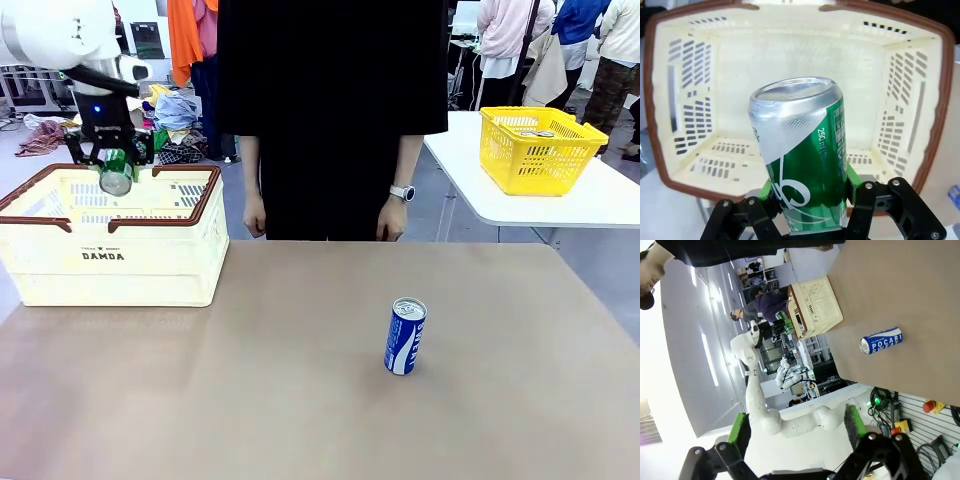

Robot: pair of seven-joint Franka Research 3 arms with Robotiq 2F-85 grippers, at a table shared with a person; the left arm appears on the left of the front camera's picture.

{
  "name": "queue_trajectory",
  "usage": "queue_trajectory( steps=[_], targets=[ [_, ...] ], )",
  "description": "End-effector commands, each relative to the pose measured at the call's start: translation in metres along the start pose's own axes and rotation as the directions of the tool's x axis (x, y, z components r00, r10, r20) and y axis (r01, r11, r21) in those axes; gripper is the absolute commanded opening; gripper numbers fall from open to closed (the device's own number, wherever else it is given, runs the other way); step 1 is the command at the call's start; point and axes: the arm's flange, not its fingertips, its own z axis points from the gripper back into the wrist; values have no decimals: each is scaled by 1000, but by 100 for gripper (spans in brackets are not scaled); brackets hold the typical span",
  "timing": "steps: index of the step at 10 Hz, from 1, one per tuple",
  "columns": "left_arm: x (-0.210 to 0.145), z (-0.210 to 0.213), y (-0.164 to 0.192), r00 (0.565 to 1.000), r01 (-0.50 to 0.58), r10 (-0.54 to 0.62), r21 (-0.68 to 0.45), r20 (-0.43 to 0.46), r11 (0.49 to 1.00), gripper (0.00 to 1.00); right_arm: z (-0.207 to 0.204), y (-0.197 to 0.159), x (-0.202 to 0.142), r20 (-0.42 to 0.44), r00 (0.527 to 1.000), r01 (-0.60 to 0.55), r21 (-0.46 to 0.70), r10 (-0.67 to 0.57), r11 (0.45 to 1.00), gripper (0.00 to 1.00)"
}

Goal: Place the drinks into the Shopping basket.
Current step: Pick up one drink and place it into the Shopping basket.

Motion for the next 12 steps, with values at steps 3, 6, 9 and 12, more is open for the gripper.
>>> queue_trajectory(
  steps=[3, 6, 9, 12],
  targets=[
    [3, -12, -1, 1000, -8, 8, -9, -23, 1000, 0, 1, 5, -1, -4, 1000, 9, 13, -9, 1000, 100],
    [3, -12, -1, 1000, -8, 8, -9, -23, 1000, 0, 1, 5, -1, -4, 1000, 9, 13, -9, 1000, 100],
    [3, -17, -4, 999, -10, 9, -20, -38, 1000, 0, 1, 5, -1, -4, 1000, 9, 13, -9, 1000, 100],
    [1, -35, -5, 992, 129, -129, -6, -5, 992, 0, 1, 5, -1, -4, 1000, 9, 13, -9, 1000, 100]
  ],
)
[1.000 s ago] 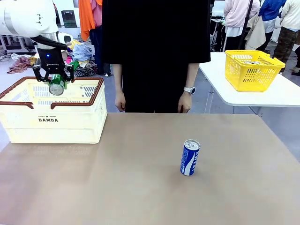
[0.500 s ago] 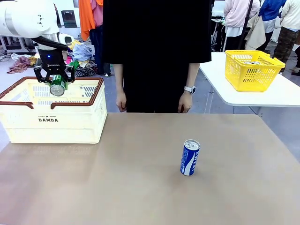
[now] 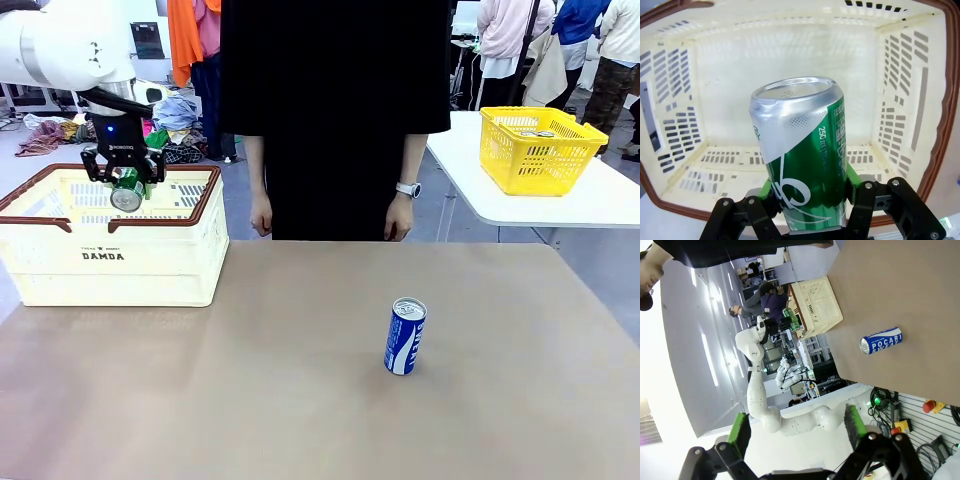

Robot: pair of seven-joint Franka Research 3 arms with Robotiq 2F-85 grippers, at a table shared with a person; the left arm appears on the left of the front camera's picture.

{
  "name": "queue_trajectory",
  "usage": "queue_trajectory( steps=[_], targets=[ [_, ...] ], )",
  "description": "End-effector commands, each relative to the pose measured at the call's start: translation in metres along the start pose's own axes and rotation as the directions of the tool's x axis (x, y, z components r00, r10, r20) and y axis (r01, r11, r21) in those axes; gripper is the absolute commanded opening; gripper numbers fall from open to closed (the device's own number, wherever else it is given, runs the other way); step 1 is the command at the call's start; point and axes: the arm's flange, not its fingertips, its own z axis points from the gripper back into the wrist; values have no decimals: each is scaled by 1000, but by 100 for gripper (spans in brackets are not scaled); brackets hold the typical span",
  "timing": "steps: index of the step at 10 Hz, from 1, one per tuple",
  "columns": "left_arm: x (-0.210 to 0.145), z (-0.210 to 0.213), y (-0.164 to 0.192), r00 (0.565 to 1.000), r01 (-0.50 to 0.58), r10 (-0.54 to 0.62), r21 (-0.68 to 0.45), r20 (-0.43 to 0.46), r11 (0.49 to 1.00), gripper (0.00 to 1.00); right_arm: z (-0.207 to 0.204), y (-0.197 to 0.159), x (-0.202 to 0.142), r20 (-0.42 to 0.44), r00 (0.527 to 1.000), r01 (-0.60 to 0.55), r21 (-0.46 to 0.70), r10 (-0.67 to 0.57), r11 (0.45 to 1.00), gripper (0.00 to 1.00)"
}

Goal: Place the drinks into the Shopping basket.
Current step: Pick up one drink and place it into the Shopping basket.

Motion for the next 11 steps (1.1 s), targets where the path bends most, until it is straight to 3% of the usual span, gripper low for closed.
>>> queue_trajectory(
  steps=[1, 7, 11],
  targets=[
    [4, -16, 15, 1000, 22, -22, 27, -5, 999, 0, 1, 5, -1, -3, 1000, 9, 13, -9, 1000, 100],
    [17, -74, 13, 994, 67, -60, 80, -89, 995, 0, 1, 5, -1, -3, 1000, 9, 13, -9, 1000, 100],
    [23, -100, 15, 994, 64, -63, 10, -87, 998, 0, 1, 5, -1, -3, 1000, 9, 13, -9, 1000, 100]
  ],
)
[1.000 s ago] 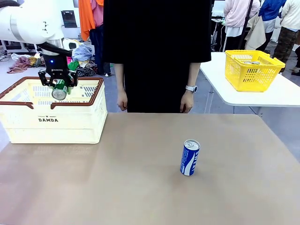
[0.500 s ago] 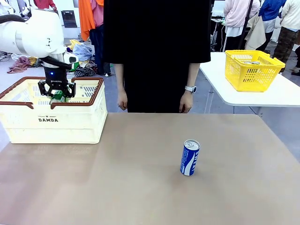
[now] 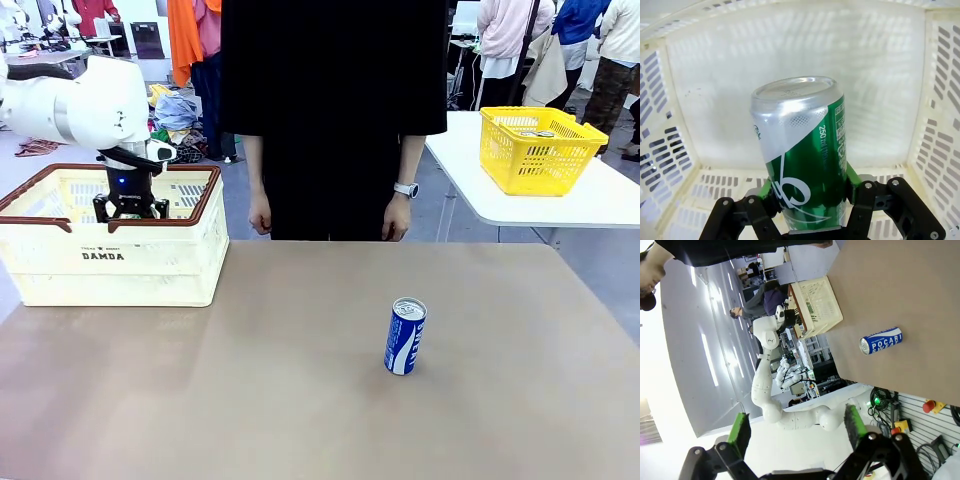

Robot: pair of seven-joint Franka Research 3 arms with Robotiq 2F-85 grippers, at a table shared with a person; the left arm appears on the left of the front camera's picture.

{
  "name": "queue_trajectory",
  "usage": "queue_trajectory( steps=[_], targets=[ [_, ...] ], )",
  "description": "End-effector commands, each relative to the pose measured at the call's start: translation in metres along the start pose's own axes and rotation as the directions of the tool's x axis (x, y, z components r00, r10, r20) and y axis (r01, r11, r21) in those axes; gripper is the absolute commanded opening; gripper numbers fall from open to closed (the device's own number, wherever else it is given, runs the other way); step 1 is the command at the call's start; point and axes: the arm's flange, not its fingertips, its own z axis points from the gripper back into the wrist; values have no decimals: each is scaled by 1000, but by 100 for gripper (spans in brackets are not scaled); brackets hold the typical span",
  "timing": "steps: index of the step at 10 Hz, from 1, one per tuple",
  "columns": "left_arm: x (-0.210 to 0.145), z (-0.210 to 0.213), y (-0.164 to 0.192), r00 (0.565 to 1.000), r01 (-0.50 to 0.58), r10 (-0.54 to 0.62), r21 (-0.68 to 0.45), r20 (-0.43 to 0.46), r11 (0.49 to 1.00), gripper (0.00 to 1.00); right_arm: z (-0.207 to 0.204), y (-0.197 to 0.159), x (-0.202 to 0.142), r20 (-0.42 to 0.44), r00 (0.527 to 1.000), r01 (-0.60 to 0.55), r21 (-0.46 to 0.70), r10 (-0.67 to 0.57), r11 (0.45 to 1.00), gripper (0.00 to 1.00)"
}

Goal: Place the drinks into the Shopping basket.
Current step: Pick up one drink and place it into the Shopping basket.

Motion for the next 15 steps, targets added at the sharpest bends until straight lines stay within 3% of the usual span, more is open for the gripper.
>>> queue_trajectory(
  steps=[1, 2, 3, 4, 5, 6, 12, 13, 15],
  targets=[
    [2, 7, 10, 999, 14, -12, -46, 37, 999, 0, 1, 5, -1, -3, 1000, 9, 14, -9, 1000, 100],
    [2, 6, 11, 998, 14, -10, -60, 54, 998, 0, 1, 5, -1, -3, 1000, 9, 14, -9, 1000, 100],
    [1, 7, 11, 997, 14, -8, -85, 75, 996, 7, 1, 5, -1, -3, 1000, 9, 14, -9, 1000, 100],
    [-1, 8, 11, 997, 16, -9, -93, 82, 996, 23, 1, 5, -1, -3, 1000, 9, 14, -9, 1000, 100],
    [0, 6, 10, 998, 19, -13, -91, 69, 996, 69, 1, 5, -1, -3, 1000, 9, 14, -9, 1000, 100],
    [0, 5, 9, 998, 22, -17, -79, 63, 997, 100, 1, 5, -1, -3, 1000, 9, 14, -9, 1000, 100],
    [-4, 18, 20, 997, 39, -29, -134, 78, 990, 100, 1, 5, -1, -3, 1000, 9, 14, -9, 1000, 100],
    [-5, 41, 30, 992, 43, -21, -176, 123, 983, 100, 1, 5, -1, -3, 1000, 9, 14, -9, 1000, 100],
    [-15, 102, 59, 986, 146, -110, -327, 126, 934, 100, 1, 5, -1, -3, 1000, 9, 14, -9, 1000, 100]
  ],
)
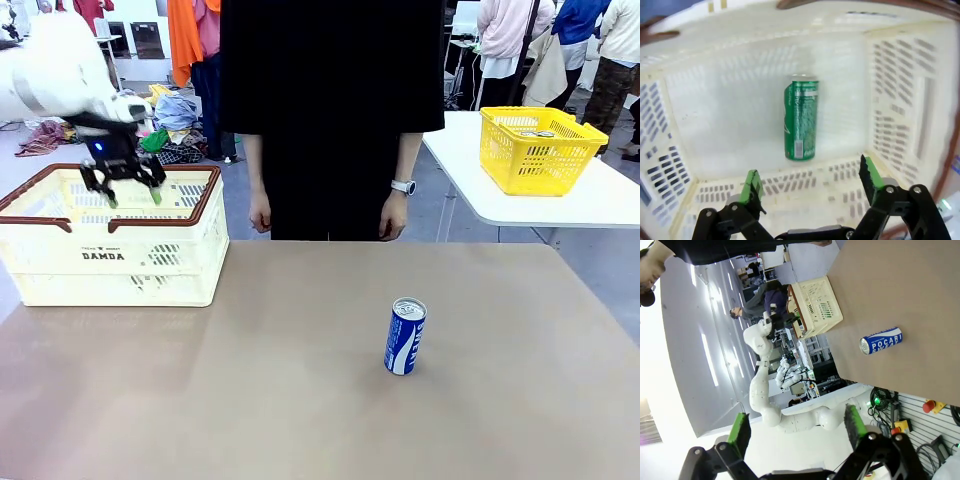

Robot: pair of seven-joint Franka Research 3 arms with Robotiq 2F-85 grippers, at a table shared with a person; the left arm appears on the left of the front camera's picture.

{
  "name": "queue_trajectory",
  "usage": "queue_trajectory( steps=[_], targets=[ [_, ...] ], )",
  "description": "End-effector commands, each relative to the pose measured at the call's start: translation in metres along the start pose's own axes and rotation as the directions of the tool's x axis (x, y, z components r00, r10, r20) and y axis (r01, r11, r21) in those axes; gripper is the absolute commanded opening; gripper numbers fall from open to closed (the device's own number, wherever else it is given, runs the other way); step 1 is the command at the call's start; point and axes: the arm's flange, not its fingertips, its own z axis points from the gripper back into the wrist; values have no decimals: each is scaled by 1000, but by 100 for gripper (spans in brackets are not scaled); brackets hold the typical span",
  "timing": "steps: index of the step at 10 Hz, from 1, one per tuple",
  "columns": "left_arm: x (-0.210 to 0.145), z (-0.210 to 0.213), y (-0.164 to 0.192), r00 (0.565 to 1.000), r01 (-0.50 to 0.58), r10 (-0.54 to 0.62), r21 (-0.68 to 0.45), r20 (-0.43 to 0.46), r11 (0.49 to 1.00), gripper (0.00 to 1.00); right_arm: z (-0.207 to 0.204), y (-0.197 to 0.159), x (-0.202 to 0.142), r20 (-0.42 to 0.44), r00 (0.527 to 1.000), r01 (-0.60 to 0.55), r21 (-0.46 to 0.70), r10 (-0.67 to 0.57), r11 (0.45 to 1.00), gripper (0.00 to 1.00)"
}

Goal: Place the drinks into the Shopping basket.
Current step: Pick up one drink and place it into the Shopping basket.

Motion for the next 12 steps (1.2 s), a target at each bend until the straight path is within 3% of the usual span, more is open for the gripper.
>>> queue_trajectory(
  steps=[1, 3, 4, 5, 6, 8, 9, 11, 12],
  targets=[
    [-15, 67, 23, 995, 84, -93, -228, -32, 970, 100, 1, 5, -1, -3, 1000, 9, 14, -9, 1000, 100],
    [-56, 125, 50, 996, 73, -90, -546, -5, 835, 100, 1, 5, -1, -3, 1000, 9, 14, -9, 1000, 100],
    [-81, 136, 71, 999, 33, -48, -684, -4, 729, 100, 1, 5, -1, -3, 1000, 9, 14, -9, 1000, 100],
    [-112, 138, 99, 988, 78, -152, -782, -21, 618, 100, 1, 5, -1, -3, 1000, 9, 14, -9, 1000, 100],
    [-142, 135, 134, 984, 86, -175, -846, -9, 526, 100, 1, 5, -1, -3, 1000, 9, 14, -9, 1000, 100],
    [-184, 112, 195, 982, 45, -185, -899, -41, 435, 100, 1, 5, -1, -3, 1000, 9, 14, -9, 1000, 100],
    [-208, 87, 221, 987, 36, -159, -910, -34, 413, 100, 1, 5, -1, -3, 1000, 9, 14, -9, 1000, 100],
    [-258, 27, 271, 988, 129, -126, -924, 89, 361, 100, 1, 5, -1, -3, 1000, 9, 14, -9, 1000, 100],
    [-265, 6, 288, 986, 157, -112, -928, 126, 337, 100, 1, 5, -1, -3, 1000, 9, 14, -9, 1000, 100]
  ],
)
